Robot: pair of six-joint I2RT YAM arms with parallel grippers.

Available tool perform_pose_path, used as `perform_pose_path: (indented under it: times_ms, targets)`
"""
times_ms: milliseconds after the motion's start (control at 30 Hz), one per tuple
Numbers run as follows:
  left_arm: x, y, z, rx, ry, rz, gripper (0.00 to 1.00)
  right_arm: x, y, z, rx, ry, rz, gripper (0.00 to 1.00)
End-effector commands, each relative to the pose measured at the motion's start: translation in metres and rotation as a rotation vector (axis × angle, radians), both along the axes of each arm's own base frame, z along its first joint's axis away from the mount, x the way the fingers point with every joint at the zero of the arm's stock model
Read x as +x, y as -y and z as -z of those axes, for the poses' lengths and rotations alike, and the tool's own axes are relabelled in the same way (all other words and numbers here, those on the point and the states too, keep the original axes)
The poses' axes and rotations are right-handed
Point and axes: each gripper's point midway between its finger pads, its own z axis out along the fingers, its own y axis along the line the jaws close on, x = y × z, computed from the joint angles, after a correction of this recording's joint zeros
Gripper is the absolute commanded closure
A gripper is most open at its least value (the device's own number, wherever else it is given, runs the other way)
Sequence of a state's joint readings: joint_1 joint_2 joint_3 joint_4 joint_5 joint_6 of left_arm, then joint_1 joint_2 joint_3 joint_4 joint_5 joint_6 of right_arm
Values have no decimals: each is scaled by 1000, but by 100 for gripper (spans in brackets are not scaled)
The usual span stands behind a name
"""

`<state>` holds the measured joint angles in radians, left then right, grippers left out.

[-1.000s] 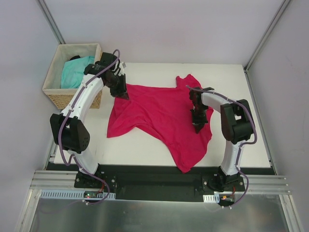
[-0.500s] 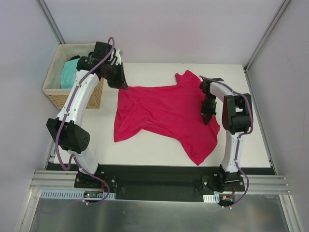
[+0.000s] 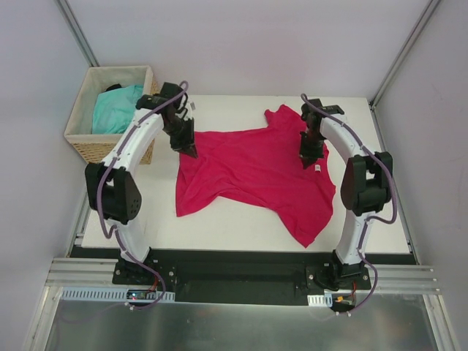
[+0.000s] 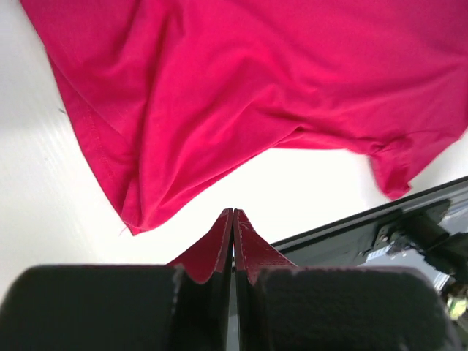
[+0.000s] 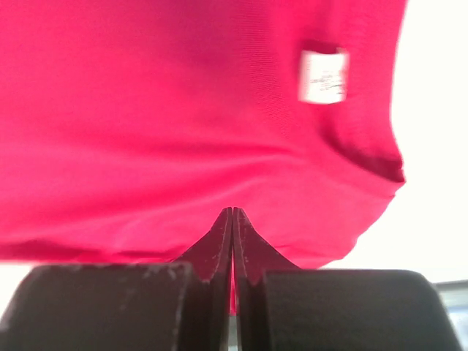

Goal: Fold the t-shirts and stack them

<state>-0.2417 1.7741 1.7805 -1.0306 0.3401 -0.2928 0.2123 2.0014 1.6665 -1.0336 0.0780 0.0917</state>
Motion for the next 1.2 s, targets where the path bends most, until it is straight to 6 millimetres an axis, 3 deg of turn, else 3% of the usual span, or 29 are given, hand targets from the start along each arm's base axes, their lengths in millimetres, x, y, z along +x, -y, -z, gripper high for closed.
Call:
perform_pose_path:
  times_ms: [0, 33, 67, 100, 133, 233, 300, 433, 500, 567, 700, 833, 933, 1033, 1133, 1167]
  targets:
    - [-35, 25, 54, 42, -207, 128, 100, 12, -32, -50, 106, 151, -52, 96]
    - [-43, 25, 56, 59, -222, 136, 100, 13, -41, -61, 149, 183, -69, 94]
    - [-48, 26, 56, 68, -225, 135, 94, 18, -46, -68, 165, 220, -80, 86]
    - [-52, 22, 58, 93, -225, 119, 69, 18, -52, -71, 179, 232, -95, 80]
    - [-62, 12, 61, 134, -225, 95, 66, 18, -57, -74, 203, 238, -96, 77]
    - [-77, -22, 68, 289, -226, -57, 66, 12, -61, -71, 220, 227, -106, 75]
    - [-89, -33, 69, 316, -201, -94, 67, 8, -62, -69, 229, 218, -117, 75]
    - [-95, -39, 84, 327, -169, -54, 66, 1, -58, -64, 218, 198, -143, 75]
    - [-98, -18, 98, 225, -214, 18, 67, 0, -61, -63, 232, 190, -153, 75]
    - [-86, 3, 103, 159, -173, 72, 68, 0, -63, -62, 241, 183, -164, 75]
    - [-49, 38, 91, 88, -67, 145, 68, -3, -62, -60, 236, 169, -180, 75]
    - [-31, 65, 79, 46, -29, 196, 65, -6, -59, -59, 224, 163, -193, 75]
    - [-33, 87, 76, 15, -26, 253, 63, -7, -60, -56, 228, 152, -195, 75]
    - [-47, 109, 84, -28, -66, 353, 62, -9, -66, -54, 263, 149, -205, 75]
    - [-59, 110, 92, 35, -90, 382, 63, -13, -78, -56, 344, 152, -268, 72]
    - [-60, 107, 93, 55, -94, 373, 63, -20, -94, -58, 447, 123, -304, 70]
